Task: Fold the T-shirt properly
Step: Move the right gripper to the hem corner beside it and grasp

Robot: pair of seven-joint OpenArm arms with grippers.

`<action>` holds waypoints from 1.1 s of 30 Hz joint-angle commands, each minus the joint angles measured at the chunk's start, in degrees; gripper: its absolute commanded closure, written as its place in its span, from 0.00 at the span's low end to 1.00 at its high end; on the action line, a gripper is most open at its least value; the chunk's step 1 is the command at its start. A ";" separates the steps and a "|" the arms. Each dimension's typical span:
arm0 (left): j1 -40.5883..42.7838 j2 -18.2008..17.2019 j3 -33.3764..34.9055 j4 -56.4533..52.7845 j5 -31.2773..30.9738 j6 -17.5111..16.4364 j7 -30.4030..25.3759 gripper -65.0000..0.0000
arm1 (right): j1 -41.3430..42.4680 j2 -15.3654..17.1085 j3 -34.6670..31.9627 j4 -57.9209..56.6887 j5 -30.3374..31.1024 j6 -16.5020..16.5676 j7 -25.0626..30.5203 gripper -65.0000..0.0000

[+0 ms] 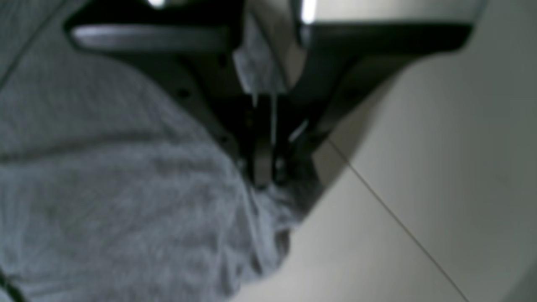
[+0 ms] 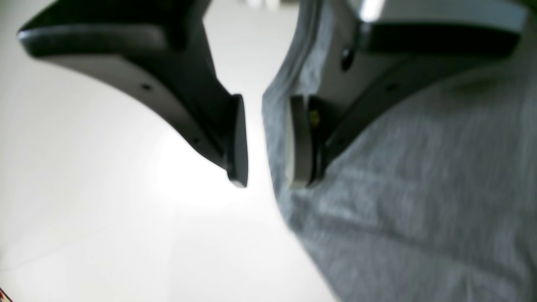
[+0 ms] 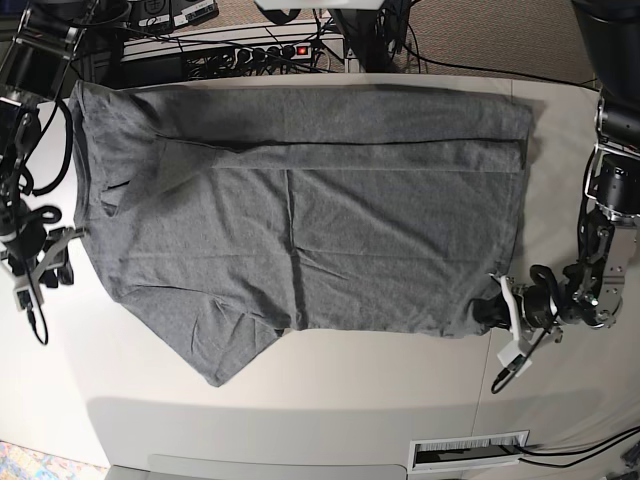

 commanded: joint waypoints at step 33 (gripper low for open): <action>-2.05 -8.37 -0.61 7.85 -6.60 -0.22 4.22 1.00 | 26.86 0.98 -24.35 -41.57 -21.79 -0.28 32.50 0.57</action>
